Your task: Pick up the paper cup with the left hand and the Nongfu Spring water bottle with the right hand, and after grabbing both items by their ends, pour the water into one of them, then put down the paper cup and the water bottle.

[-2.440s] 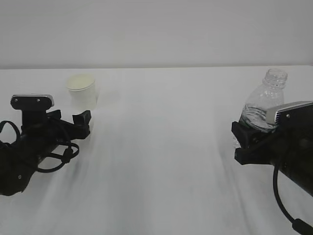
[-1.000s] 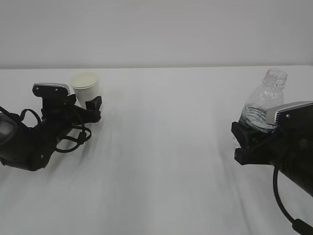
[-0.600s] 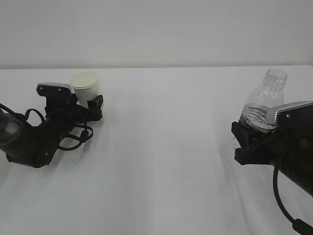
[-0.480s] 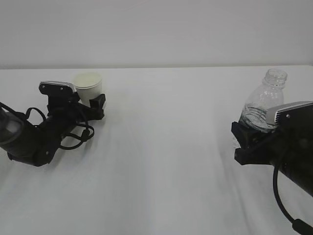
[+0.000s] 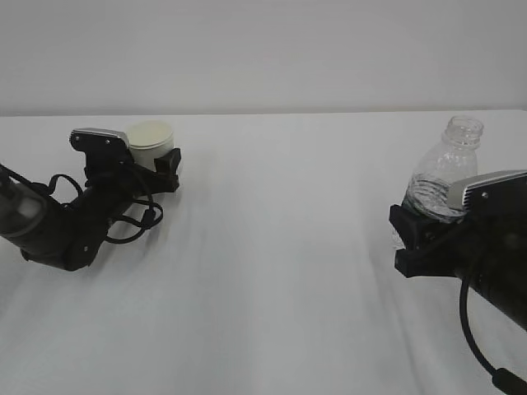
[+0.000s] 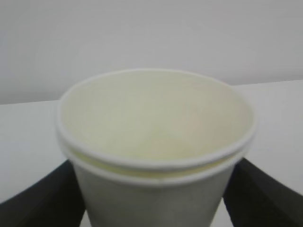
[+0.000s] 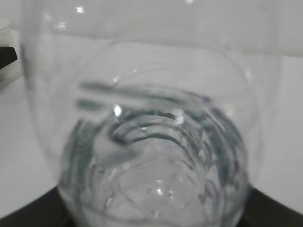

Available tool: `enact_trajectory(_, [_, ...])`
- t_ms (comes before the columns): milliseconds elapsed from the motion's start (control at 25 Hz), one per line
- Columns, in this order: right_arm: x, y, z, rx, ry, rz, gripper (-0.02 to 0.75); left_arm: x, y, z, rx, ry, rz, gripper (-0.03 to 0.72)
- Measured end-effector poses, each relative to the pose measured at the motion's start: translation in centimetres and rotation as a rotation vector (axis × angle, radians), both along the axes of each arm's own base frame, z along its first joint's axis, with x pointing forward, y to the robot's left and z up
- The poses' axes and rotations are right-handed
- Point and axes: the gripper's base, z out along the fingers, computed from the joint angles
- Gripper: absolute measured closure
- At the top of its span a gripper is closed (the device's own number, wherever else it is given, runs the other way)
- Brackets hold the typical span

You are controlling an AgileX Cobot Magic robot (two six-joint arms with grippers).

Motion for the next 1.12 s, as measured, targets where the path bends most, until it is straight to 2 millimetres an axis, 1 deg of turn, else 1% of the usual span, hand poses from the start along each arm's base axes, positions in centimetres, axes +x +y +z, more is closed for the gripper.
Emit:
enact_trajectory(240, [0.00,0.00,0.00,0.000,0.000,0.000,0.332,0.22,-0.05,-0.22,0.000,-0.002,0.000,0.082])
enact_trajectory(480, [0.00,0.00,0.00,0.000,0.000,0.000,0.332,0.22,-0.05,-0.22,0.000,-0.002,0.000,0.121])
enact_trajectory(760, [0.00,0.00,0.00,0.000,0.000,0.000,0.332,0.22,-0.05,-0.21,-0.001,-0.004,0.000,0.225])
enact_trajectory(1000, [0.00,0.00,0.00,0.000,0.000,0.000,0.332,0.22,-0.05,-0.21,-0.001,-0.004,0.000,0.236])
enact_trajectory(1120, [0.00,0.00,-0.01,-0.002,0.001,0.000,0.332,-0.32,0.06,-0.13,0.001,0.004,-0.001,0.237])
